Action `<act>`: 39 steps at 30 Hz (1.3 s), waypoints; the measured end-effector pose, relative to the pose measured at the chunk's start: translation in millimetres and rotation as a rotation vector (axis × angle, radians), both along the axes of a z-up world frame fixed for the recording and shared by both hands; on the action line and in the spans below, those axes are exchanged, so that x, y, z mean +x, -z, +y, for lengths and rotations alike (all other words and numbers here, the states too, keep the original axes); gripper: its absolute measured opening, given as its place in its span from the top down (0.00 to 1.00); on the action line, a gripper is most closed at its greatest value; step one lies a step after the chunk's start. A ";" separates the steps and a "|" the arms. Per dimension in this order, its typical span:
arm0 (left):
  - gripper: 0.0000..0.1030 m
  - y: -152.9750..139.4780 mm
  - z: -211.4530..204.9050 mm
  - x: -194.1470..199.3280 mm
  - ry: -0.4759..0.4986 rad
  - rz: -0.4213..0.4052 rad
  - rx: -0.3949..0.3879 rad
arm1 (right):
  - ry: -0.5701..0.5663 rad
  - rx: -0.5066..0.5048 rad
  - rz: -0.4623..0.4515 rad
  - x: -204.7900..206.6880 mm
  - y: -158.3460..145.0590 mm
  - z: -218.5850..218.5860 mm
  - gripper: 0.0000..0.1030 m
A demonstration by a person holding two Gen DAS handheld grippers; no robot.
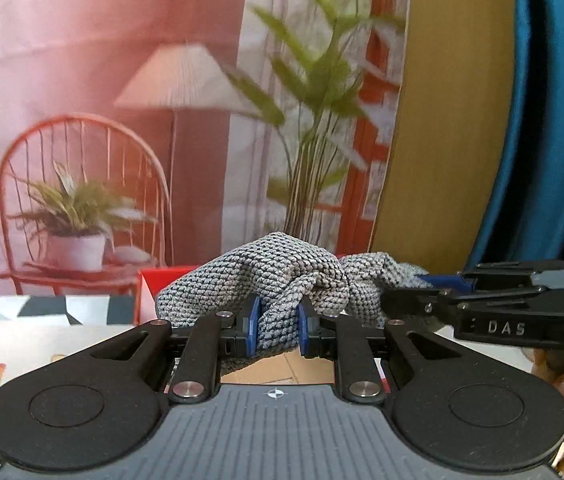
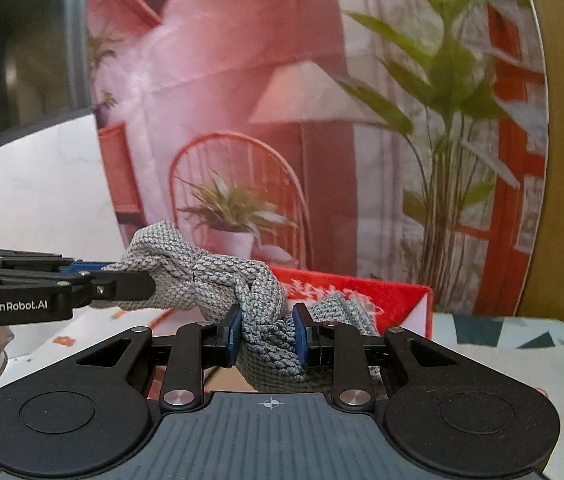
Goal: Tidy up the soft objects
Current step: 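Carry the grey cloth over the red box and open the left tool, then move the left tool to the blue-and-white cotton pad bag and grasp it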
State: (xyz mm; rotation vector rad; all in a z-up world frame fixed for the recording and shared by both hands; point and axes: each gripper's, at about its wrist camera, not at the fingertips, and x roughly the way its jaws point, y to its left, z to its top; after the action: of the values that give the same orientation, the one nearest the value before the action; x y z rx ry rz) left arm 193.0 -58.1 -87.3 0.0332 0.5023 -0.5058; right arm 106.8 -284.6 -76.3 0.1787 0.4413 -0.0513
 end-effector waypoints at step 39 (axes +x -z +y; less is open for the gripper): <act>0.46 56.6 10.5 30.7 -0.004 0.258 0.030 | 0.077 0.097 0.118 28.4 70.7 -28.8 0.36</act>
State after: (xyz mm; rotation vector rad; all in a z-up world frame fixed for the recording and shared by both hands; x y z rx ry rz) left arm 223.6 -47.6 -144.0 -0.0044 0.7623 -0.5012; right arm 135.1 -313.4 -147.0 0.2897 0.5551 -0.1168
